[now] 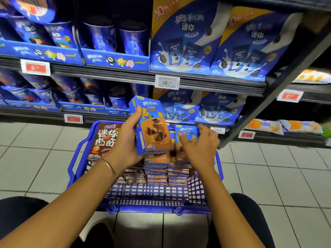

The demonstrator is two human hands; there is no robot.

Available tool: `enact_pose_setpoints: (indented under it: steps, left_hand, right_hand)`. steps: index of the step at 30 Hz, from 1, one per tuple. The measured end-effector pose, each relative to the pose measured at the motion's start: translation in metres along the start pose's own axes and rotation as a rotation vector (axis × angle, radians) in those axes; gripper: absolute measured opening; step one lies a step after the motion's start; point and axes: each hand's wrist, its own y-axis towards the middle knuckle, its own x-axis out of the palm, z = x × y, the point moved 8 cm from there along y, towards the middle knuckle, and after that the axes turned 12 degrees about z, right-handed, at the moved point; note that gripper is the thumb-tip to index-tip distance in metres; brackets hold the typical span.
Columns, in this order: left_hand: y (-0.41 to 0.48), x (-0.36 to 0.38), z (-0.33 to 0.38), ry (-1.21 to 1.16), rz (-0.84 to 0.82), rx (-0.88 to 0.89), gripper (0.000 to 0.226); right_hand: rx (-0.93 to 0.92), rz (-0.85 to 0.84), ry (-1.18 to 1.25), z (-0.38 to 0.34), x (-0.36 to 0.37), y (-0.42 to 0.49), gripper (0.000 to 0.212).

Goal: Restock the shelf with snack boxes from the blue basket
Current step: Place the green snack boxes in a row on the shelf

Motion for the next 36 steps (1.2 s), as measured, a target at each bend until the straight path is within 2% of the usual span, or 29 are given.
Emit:
enact_pose_setpoints:
  steps: [3, 6, 11, 16, 28, 36]
  left_hand:
    - [0.0, 0.0, 0.0, 0.007, -0.015, -0.022, 0.065]
    - [0.0, -0.001, 0.0, 0.036, -0.011, -0.02, 0.071]
    - [-0.002, 0.0, 0.0, 0.051, 0.035, 0.002, 0.061]
    - [-0.004, 0.002, -0.004, 0.096, 0.043, 0.001, 0.061]
    - [0.008, 0.007, -0.02, 0.156, -0.031, -0.044, 0.058]
    - [0.012, 0.001, -0.02, 0.152, 0.091, -0.026, 0.048]
  right_hand:
    - [0.123, 0.048, -0.218, 0.055, -0.007, 0.021, 0.085]
    - [0.19, 0.005, -0.261, 0.087, 0.0, 0.024, 0.088]
    - [0.197, -0.035, -0.167, 0.097, 0.016, 0.021, 0.062]
    - [0.193, -0.029, -0.12, 0.097, 0.015, 0.022, 0.047]
    - [0.229, 0.045, 0.037, 0.096, 0.004, 0.025, 0.042]
    - [0.262, 0.118, 0.223, 0.099, -0.011, 0.027, 0.034]
